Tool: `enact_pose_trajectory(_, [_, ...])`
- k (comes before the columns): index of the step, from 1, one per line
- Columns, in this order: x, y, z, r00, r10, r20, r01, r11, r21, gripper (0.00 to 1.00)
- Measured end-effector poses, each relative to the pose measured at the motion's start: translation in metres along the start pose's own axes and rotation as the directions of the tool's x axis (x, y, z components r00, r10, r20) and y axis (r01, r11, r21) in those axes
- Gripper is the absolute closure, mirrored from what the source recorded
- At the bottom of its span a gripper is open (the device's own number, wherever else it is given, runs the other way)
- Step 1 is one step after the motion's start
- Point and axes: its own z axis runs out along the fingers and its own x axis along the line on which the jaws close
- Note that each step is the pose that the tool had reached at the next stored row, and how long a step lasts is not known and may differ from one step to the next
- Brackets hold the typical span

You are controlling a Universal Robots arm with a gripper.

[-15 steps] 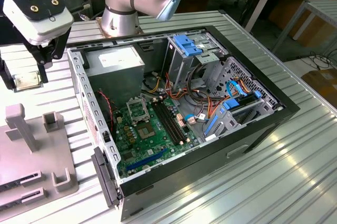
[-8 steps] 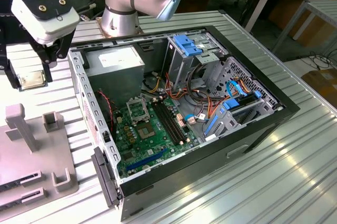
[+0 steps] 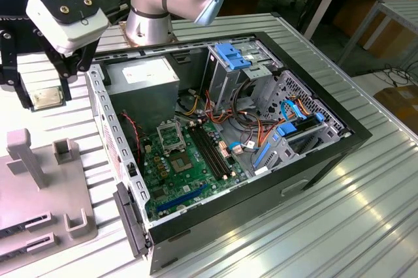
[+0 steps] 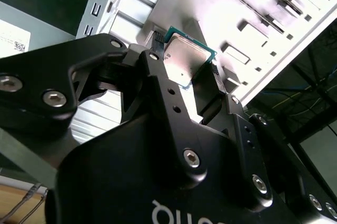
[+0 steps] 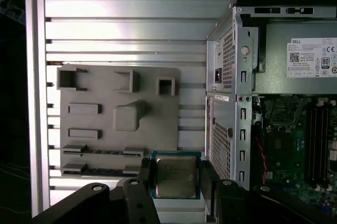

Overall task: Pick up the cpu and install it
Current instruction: 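Pick up the cpu and move it towards the insertion slot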

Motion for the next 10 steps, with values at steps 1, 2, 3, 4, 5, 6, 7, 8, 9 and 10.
enact_pose_trajectory(1, [-0.0007, 0.0000, 0.0000, 1.0000, 0.000, 0.0000, 0.000, 1.0000, 0.0000, 0.53])
enact_pose_trajectory(2, [-0.0016, 0.0000, 0.0000, 1.0000, 0.000, 0.0000, 0.000, 1.0000, 0.0000, 0.53])
enact_pose_trajectory(3, [-0.0025, 0.0000, -0.0001, 1.0000, 0.000, 0.0000, 0.000, 1.0000, 0.0000, 0.53])
enact_pose_trajectory(4, [-0.0035, 0.0000, -0.0001, 1.0000, 0.000, 0.0000, 0.000, 1.0000, 0.0000, 0.53])
enact_pose_trajectory(5, [-0.0044, 0.0000, -0.0001, 1.0000, 0.000, 0.0000, 0.000, 1.0000, 0.0000, 0.53])
enact_pose_trajectory(6, [-0.0054, 0.0000, -0.0001, 1.0000, 0.000, 0.0000, 0.000, 1.0000, 0.0000, 0.53])
enact_pose_trajectory(7, [-0.0063, 0.0000, -0.0002, 1.0000, 0.000, 0.0000, 0.000, 1.0000, 0.0000, 0.53])
enact_pose_trajectory(8, [-0.0073, 0.0000, -0.0002, 1.0000, 0.000, 0.0000, 0.000, 1.0000, 0.0000, 0.53])
enact_pose_trajectory(9, [-0.0081, 0.0000, -0.0002, 1.0000, 0.000, 0.0000, 0.000, 1.0000, 0.0000, 0.53])
enact_pose_trajectory(10, [-0.0090, -0.0001, -0.0003, 1.0000, 0.000, 0.0000, 0.000, 1.0000, 0.0000, 0.53])
